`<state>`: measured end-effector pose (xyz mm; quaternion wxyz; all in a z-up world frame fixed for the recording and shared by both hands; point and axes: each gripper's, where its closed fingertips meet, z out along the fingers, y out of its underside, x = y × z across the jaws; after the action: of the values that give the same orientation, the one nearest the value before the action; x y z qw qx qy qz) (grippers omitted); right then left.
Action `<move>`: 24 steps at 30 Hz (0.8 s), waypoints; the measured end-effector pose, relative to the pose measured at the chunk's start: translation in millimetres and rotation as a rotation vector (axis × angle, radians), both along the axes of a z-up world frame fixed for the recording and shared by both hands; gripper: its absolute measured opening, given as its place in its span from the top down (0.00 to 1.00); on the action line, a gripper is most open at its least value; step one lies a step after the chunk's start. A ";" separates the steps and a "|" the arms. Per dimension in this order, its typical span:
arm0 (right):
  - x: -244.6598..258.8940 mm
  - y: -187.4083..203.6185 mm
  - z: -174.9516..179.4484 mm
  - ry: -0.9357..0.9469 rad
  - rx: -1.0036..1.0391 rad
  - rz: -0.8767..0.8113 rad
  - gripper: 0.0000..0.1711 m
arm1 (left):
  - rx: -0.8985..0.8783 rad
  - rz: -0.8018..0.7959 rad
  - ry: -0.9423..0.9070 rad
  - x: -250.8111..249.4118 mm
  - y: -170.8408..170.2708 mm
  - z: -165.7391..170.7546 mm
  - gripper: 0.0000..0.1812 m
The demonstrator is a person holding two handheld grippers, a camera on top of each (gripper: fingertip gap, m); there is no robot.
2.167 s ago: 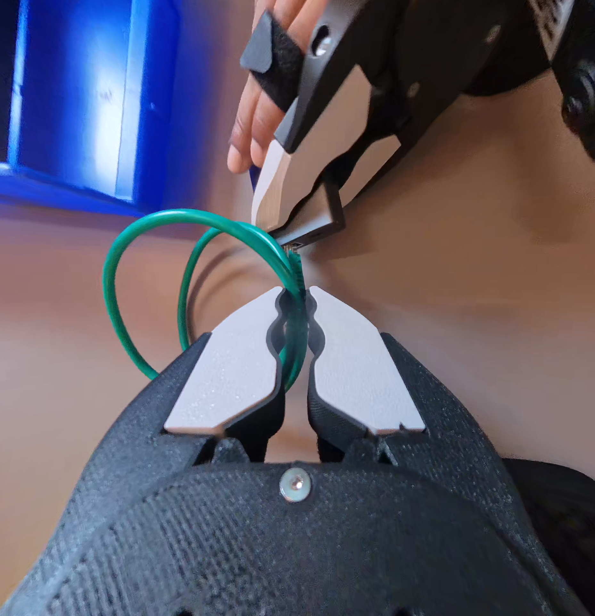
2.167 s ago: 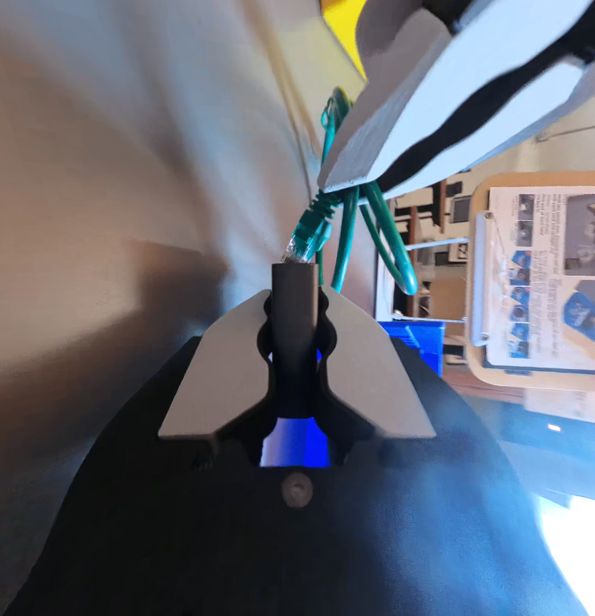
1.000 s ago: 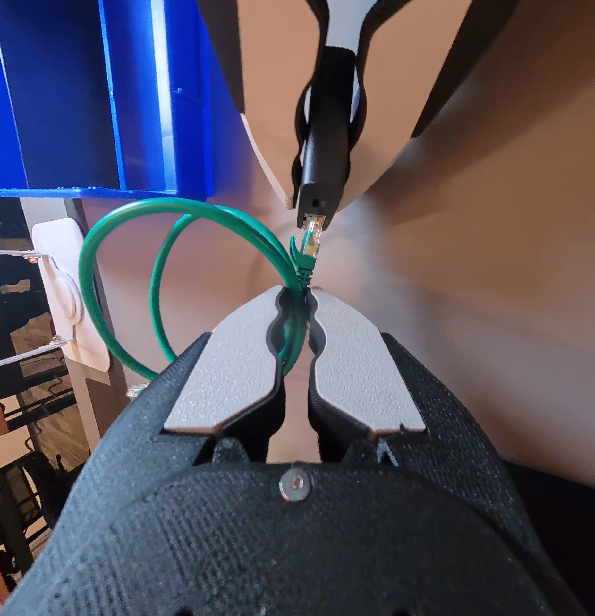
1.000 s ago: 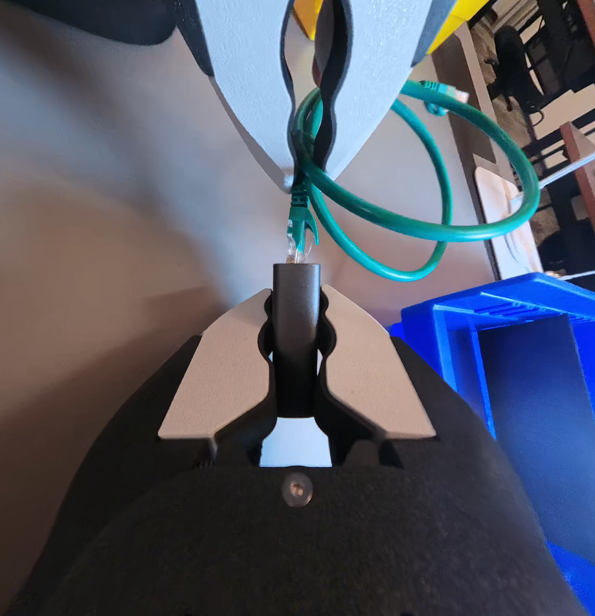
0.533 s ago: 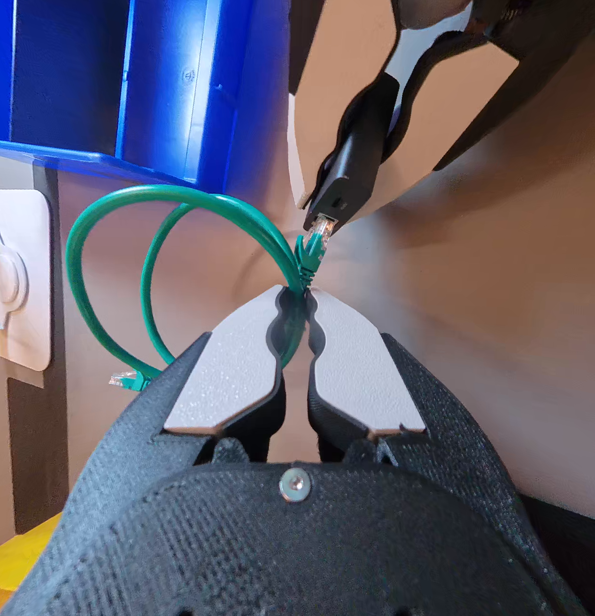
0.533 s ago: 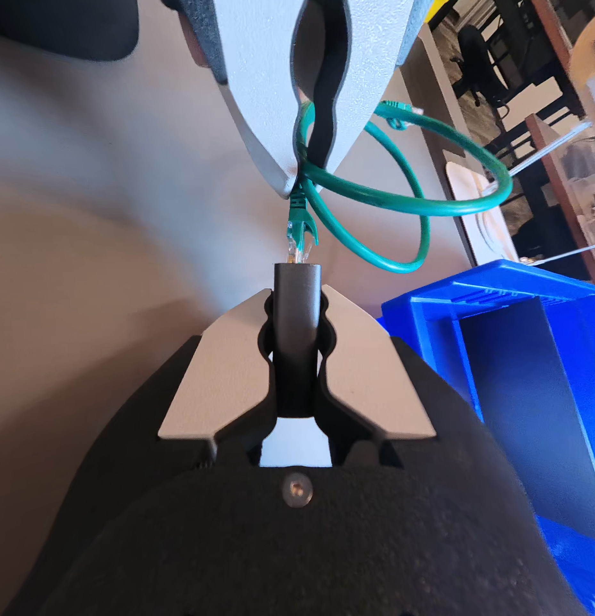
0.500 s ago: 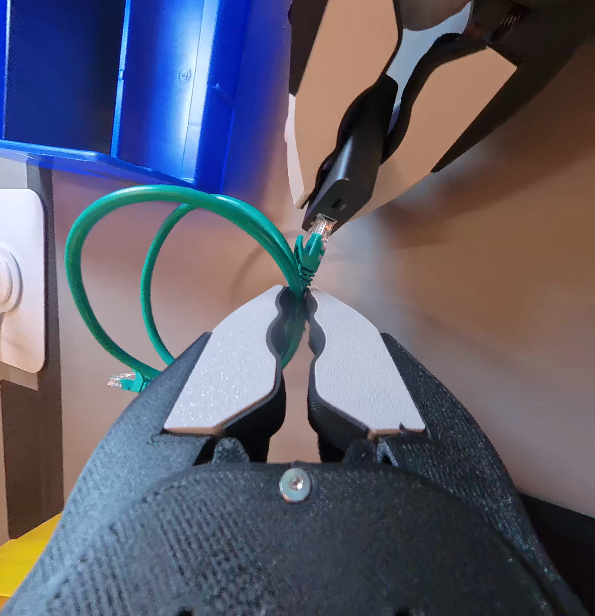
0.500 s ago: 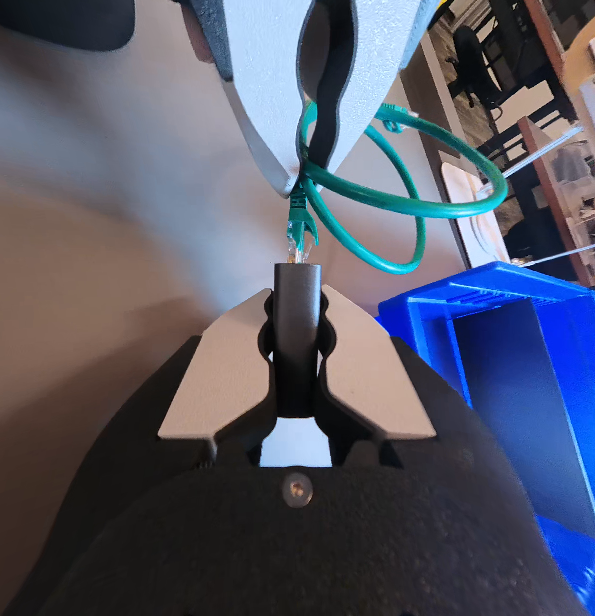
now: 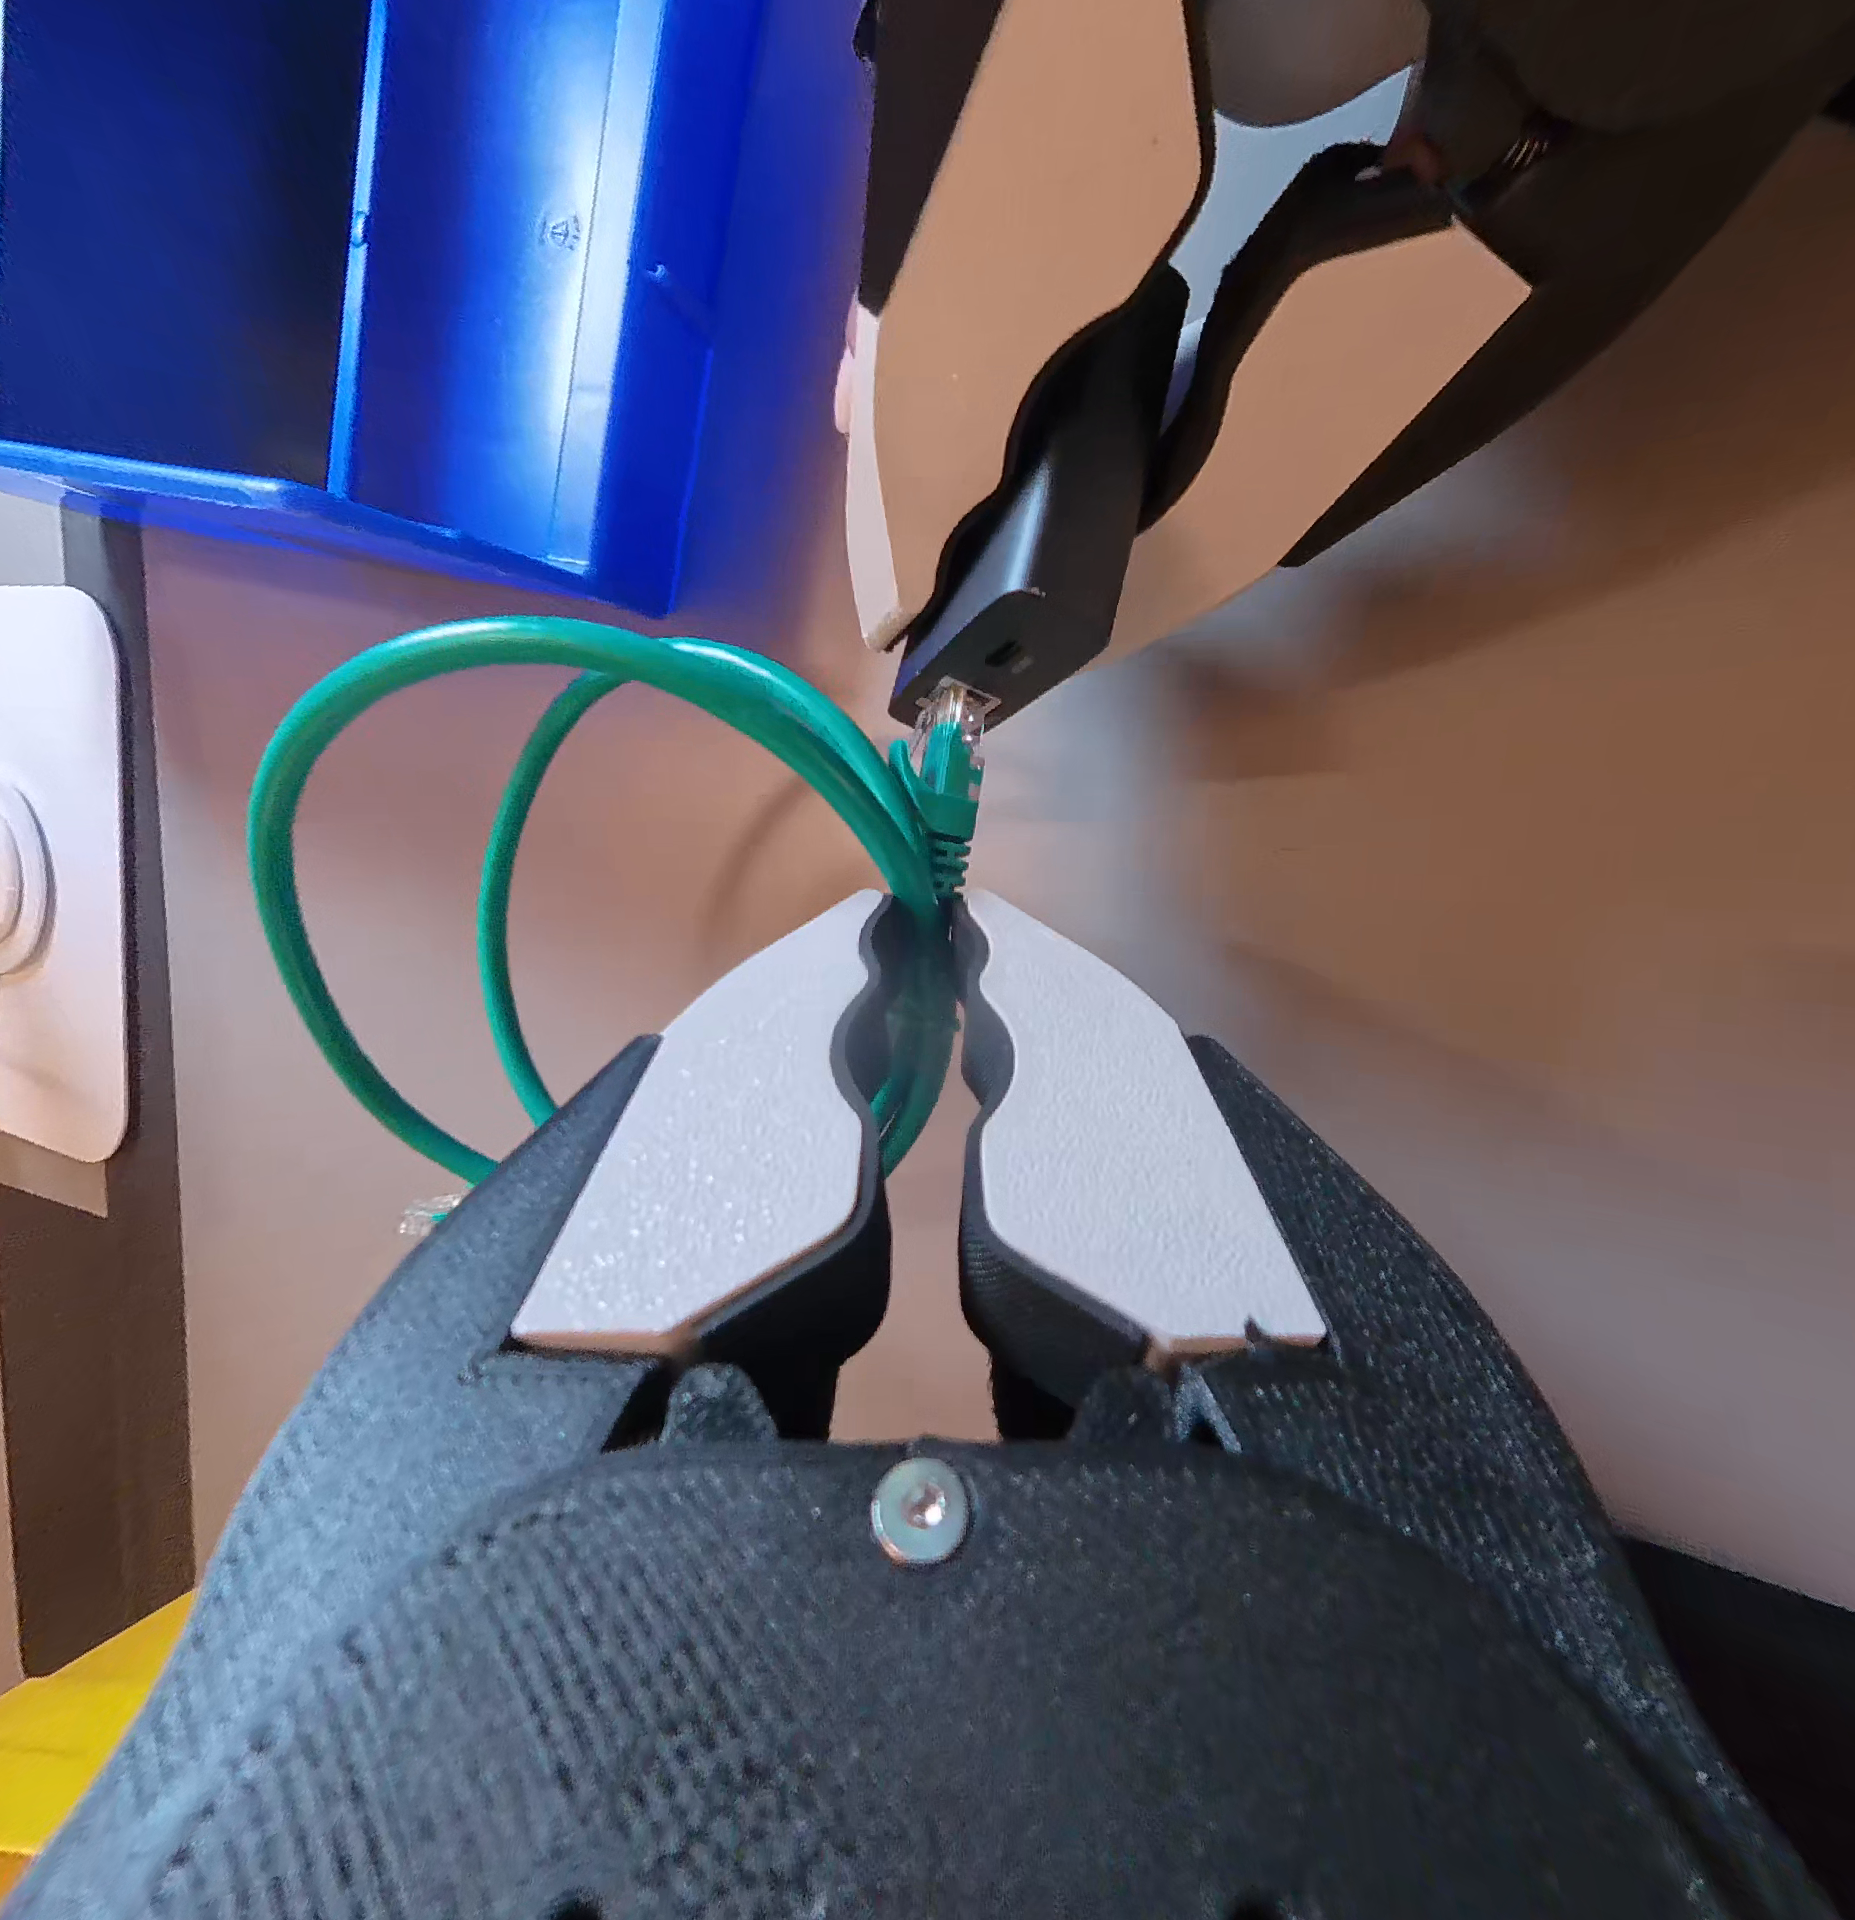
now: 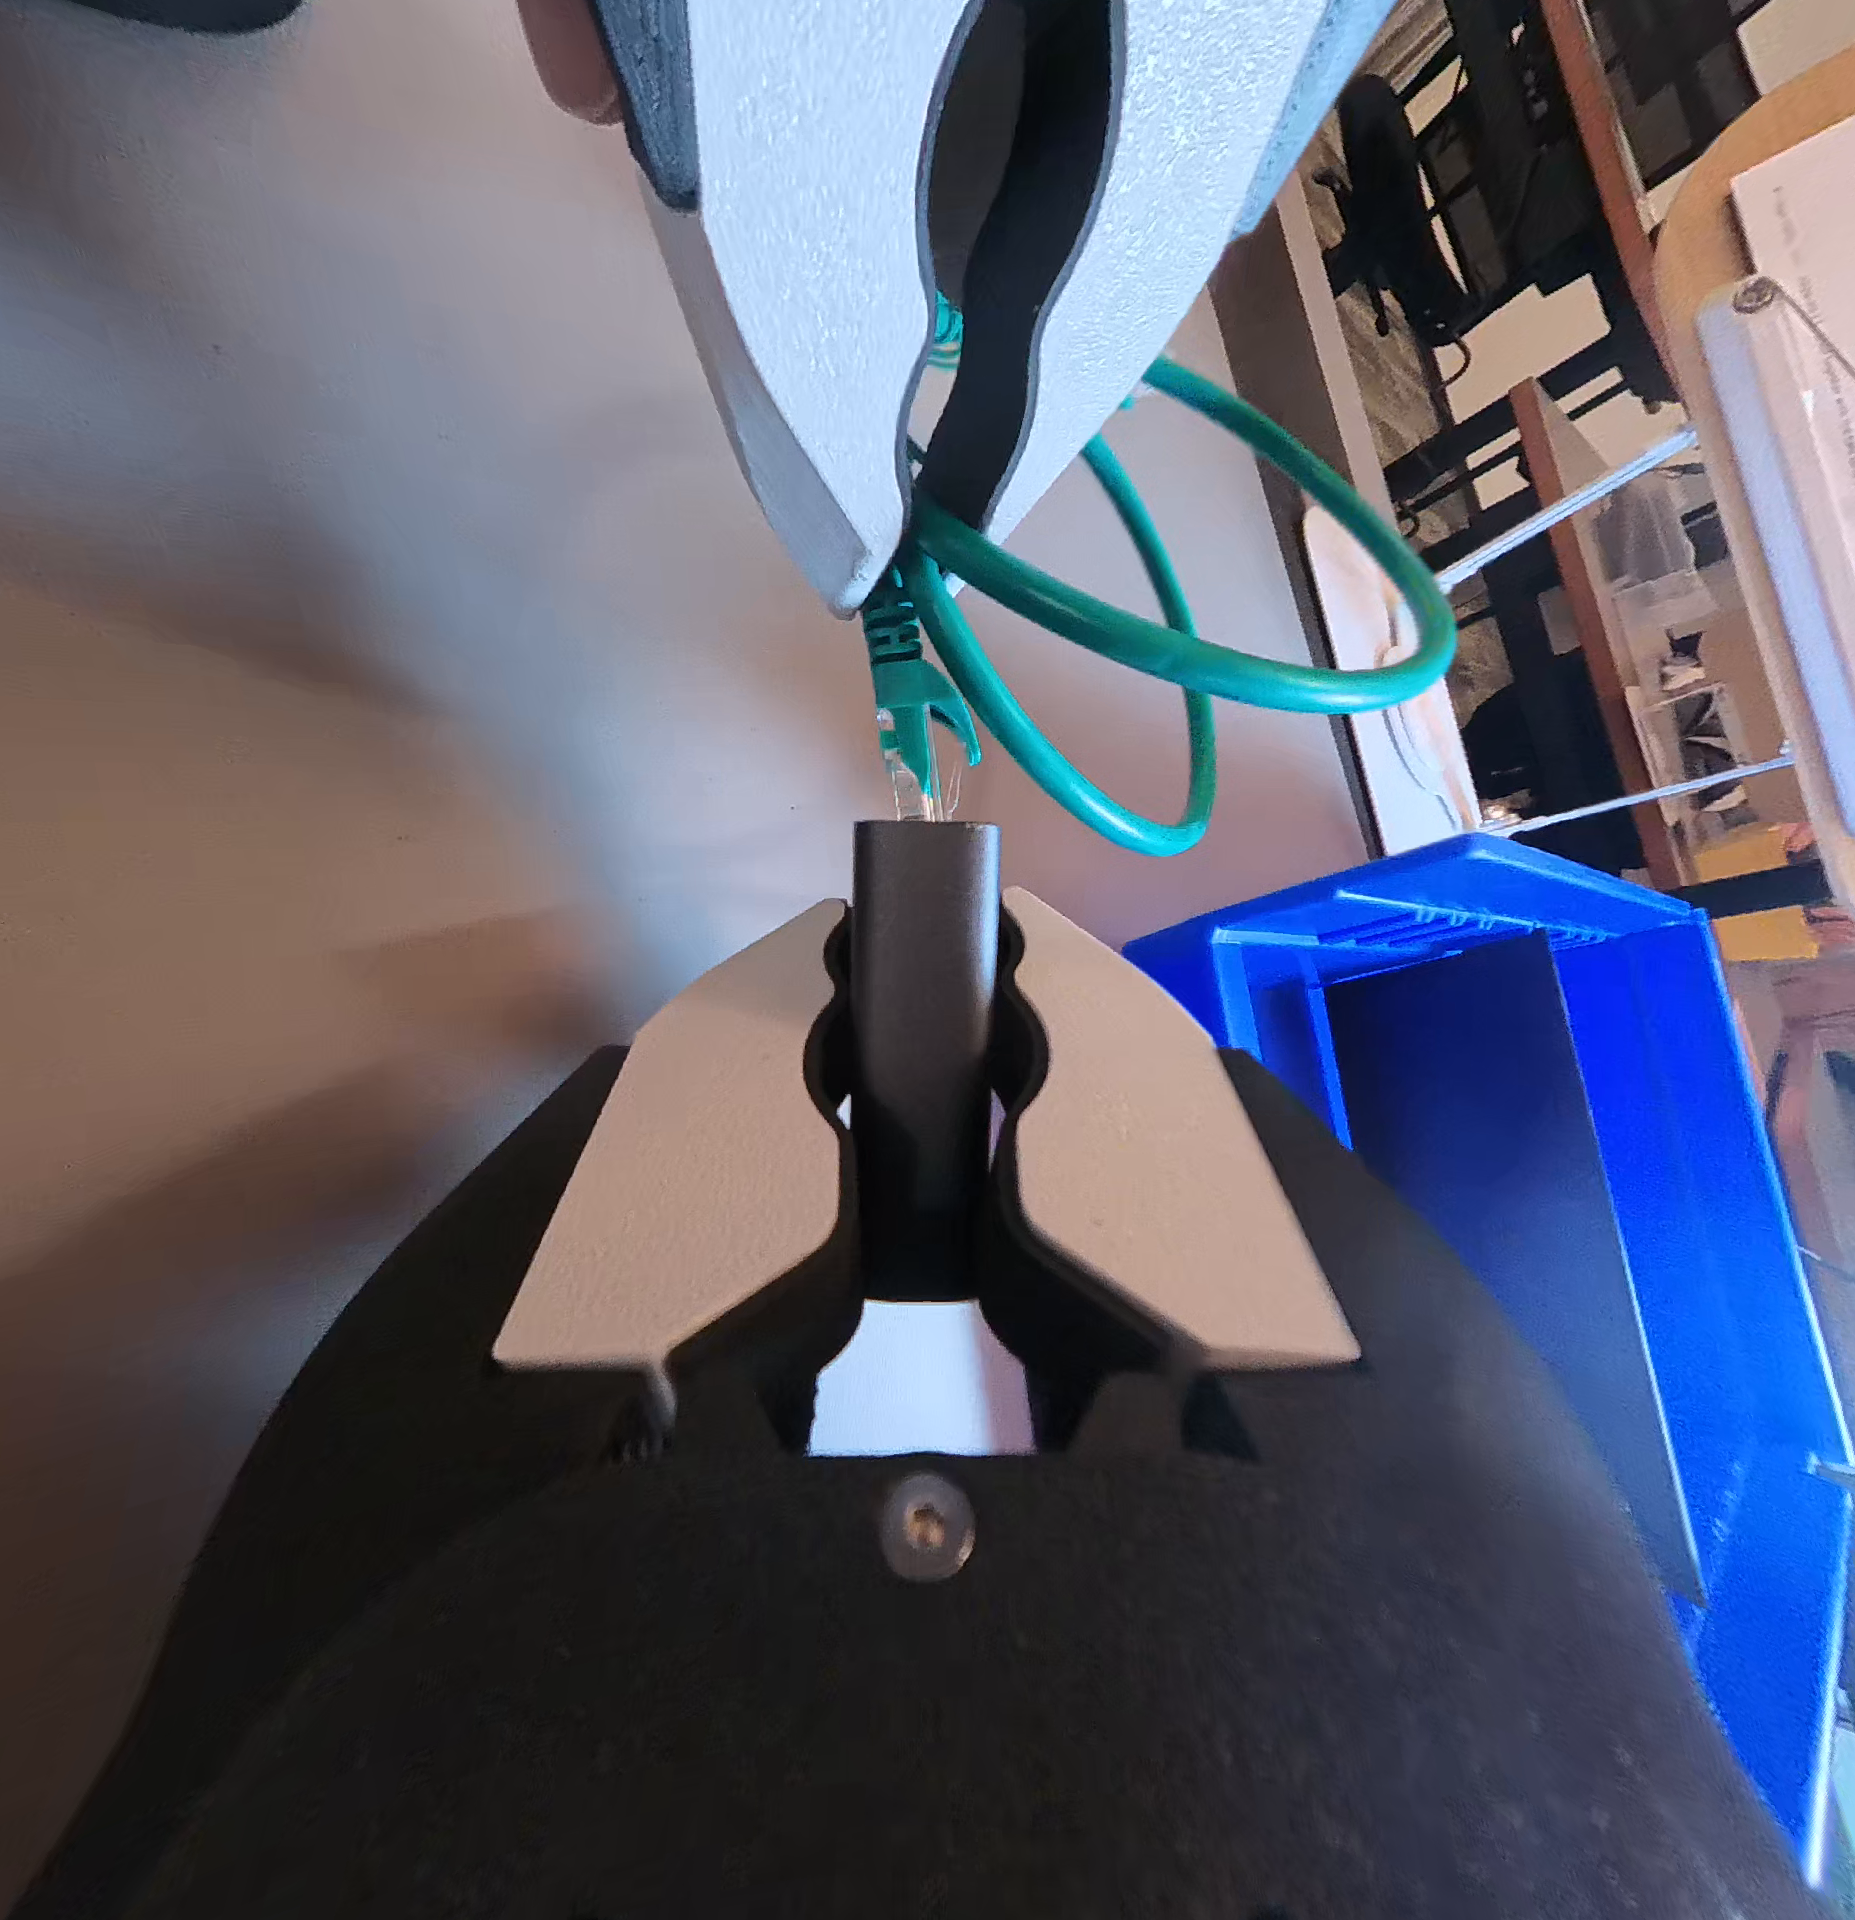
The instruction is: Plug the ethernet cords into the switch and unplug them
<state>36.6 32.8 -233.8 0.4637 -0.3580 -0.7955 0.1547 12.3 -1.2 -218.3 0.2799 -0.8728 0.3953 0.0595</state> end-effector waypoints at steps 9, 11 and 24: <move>4.5 -6.4 -0.9 0.002 -0.032 0.065 0.87 | 0.076 -0.092 0.013 14.8 1.3 6.7 0.96; 7.9 -10.6 -1.9 -0.008 -0.060 0.099 0.87 | 0.056 -0.118 -0.006 18.0 -0.8 2.6 0.96; -0.3 -8.9 8.2 0.012 -0.079 0.039 0.87 | 0.268 -0.255 -0.117 18.7 -9.8 51.1 0.82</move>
<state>36.3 23.9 -225.6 0.4511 -0.3595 -0.7928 0.1970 31.0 -11.0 -167.3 0.4215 -0.7726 0.4741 0.0249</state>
